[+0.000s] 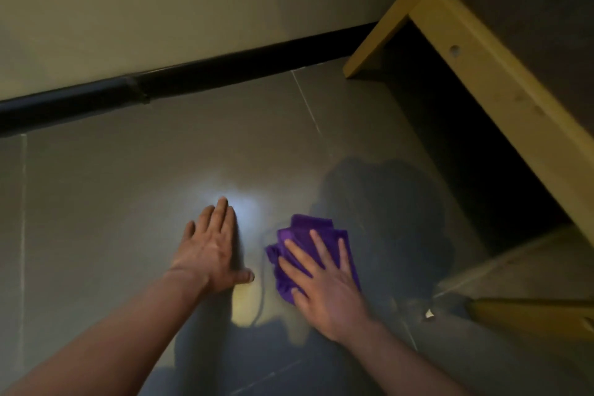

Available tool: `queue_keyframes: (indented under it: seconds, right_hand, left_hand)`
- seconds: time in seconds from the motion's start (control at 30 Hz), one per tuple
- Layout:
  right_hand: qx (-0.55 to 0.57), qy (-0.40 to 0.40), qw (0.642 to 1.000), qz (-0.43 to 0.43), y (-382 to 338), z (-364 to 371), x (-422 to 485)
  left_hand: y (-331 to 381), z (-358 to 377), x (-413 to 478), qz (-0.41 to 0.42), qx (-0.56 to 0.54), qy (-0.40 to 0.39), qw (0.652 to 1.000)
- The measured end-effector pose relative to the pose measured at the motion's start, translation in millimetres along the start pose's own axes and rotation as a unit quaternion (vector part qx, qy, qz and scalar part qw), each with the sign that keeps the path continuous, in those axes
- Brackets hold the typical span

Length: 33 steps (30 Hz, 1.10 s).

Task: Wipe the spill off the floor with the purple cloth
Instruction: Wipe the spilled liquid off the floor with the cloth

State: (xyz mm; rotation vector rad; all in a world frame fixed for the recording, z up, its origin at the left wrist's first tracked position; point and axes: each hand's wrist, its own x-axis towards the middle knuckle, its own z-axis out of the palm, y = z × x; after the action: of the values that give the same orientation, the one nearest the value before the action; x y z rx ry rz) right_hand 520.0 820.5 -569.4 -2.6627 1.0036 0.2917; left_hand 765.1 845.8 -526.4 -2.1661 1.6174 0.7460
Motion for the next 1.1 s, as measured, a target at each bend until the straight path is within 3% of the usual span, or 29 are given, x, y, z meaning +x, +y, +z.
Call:
queue_keyframes:
  seconds: [0.13, 0.3, 0.43, 0.5, 0.6, 0.67, 0.73, 0.87, 1.0, 1.1]
  right_hand:
    - [-0.01, -0.029, 0.997, 0.064, 63.1, -0.6, -35.0]
    - [-0.017, -0.015, 0.973, 0.229, 136.8, -14.4, -33.5]
    - [0.041, 0.027, 0.933, 0.357, 127.1, -18.8, -13.4]
    - [0.043, 0.071, 0.936, 0.343, 79.0, -11.9, -6.2]
    - [0.031, 0.043, 0.981, 0.188, 19.6, 3.1, -15.3]
    - [0.018, 0.033, 0.992, 0.119, 37.5, 3.4, -22.1]
    - [0.004, 0.047, 0.984, 0.169, 78.9, 4.1, -26.9]
    - [0.056, 0.07, 0.923, 0.374, 138.4, -9.4, -16.8]
    - [0.129, 0.096, 0.877, 0.452, 148.6, -32.3, 31.9]
    - [0.14, 0.095, 0.891, 0.422, 139.9, -47.7, 83.5]
  left_hand:
    - [36.4, 0.9, 11.1, 0.015, 0.004, 0.018, 1.0]
    - [48.3, -0.5, 18.3, 0.022, 0.016, 0.015, 1.0]
    - [47.9, 0.2, 18.1, 0.021, 0.024, 0.007, 0.999]
    - [48.7, 0.0, 19.6, 0.019, 0.025, 0.005, 1.0]
    - [50.3, -1.6, 20.5, 0.015, 0.024, 0.001, 1.0]
    - [50.0, -0.8, 20.3, 0.013, 0.022, 0.002, 1.0]
    - [49.1, 0.7, 21.5, 0.015, 0.019, 0.004, 1.0]
    - [46.7, 2.2, 22.1, 0.019, 0.011, 0.005, 1.0]
    - [45.5, 4.3, 21.0, 0.022, 0.013, 0.005, 1.0]
    - [44.9, 6.1, 20.8, 0.022, 0.004, 0.006, 1.0]
